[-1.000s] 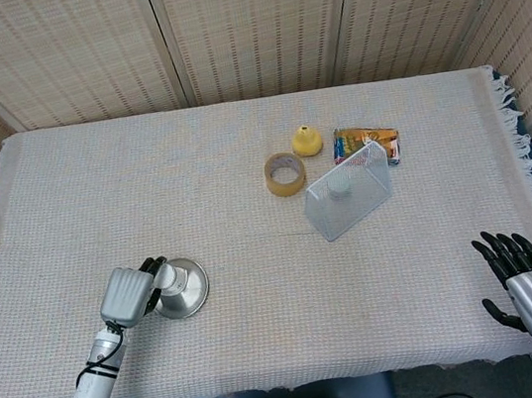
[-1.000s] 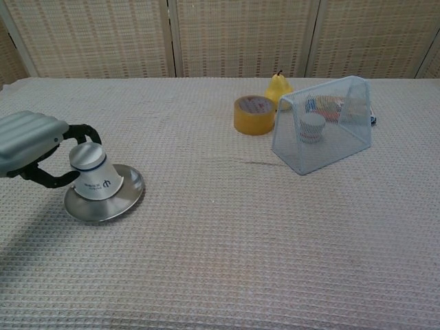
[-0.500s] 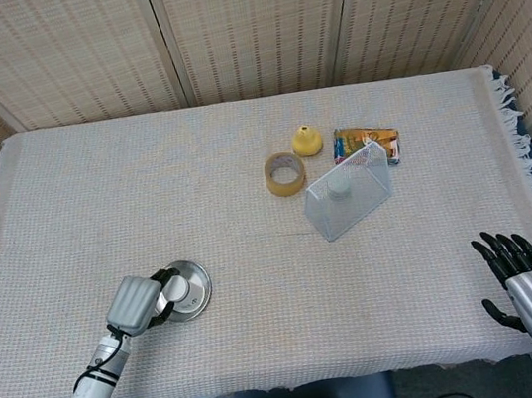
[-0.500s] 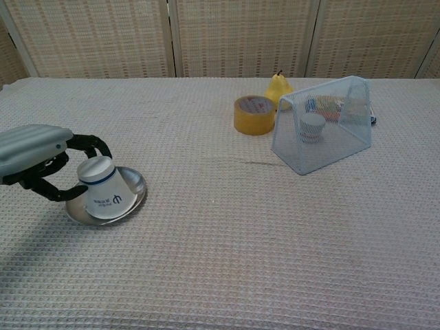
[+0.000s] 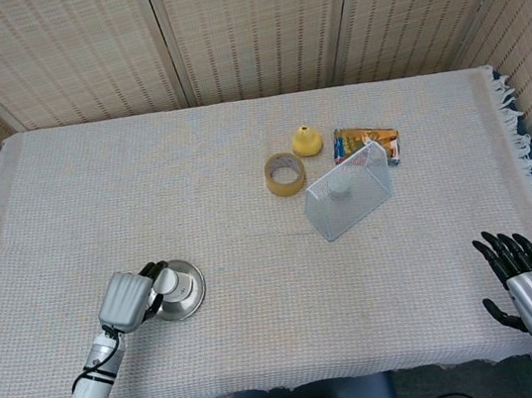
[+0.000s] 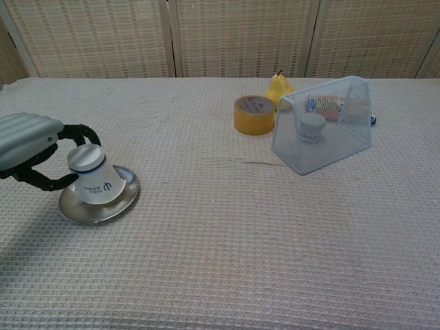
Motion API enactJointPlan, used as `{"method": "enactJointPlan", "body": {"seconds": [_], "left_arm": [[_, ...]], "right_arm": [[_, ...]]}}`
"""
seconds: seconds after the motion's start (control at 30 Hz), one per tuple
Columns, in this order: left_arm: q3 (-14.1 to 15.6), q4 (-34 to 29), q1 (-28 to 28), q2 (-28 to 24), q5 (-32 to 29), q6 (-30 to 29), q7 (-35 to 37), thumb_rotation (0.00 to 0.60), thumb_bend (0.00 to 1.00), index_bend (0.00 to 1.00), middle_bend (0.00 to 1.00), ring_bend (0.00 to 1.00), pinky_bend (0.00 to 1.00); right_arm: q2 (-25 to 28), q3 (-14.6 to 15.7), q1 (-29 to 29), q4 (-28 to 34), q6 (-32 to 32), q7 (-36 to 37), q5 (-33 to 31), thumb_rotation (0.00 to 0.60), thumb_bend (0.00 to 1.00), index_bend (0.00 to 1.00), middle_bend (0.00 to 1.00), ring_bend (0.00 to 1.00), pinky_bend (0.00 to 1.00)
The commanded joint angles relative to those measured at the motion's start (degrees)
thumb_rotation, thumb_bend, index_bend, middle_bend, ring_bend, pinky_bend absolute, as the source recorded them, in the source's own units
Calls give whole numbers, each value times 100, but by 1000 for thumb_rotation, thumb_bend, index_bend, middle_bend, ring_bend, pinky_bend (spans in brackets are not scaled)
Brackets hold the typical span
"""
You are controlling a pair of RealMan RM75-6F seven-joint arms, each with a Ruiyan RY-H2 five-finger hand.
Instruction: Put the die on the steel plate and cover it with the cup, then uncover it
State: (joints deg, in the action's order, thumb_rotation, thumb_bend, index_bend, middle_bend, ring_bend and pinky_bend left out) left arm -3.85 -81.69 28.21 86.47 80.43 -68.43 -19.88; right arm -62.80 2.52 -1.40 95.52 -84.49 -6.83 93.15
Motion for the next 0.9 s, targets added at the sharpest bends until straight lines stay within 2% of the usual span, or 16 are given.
{"method": "enactJointPlan", "body": {"seconds": [0.03,0.3,0.43,0.63,0.8,0.9], "left_arm": [[97,-458,-97,-338,158,-49,356,600,461,490,610,841,995],[-1,-554,-480,-880,-1,-556,642,600,459,486,608,841,995],[110,-344,-659,-1026,-203,-444,850,600,458,483,605,841,995],[154,180,-703,-816,-493,-62,1051,600,449,469,591,841,995],[119,522,-661,-608,-497,20,1018,600,430,402,522,838,993],[130,531,-662,-598,-492,77,1037,600,420,284,405,820,992]], "right_arm": [[-2,3,-4,-1,13,-3,-2,600,199,0,0,0,0],[5,5,6,6,-15,6,15,600,199,0,0,0,0],[-11,7,2,10,-3,-24,18,600,199,0,0,0,0],[-40,23,0,17,27,-82,22,600,199,0,0,0,0],[-39,23,11,22,3,-86,29,600,199,0,0,0,0],[-35,18,16,16,-11,-81,25,600,198,0,0,0,0]]}}
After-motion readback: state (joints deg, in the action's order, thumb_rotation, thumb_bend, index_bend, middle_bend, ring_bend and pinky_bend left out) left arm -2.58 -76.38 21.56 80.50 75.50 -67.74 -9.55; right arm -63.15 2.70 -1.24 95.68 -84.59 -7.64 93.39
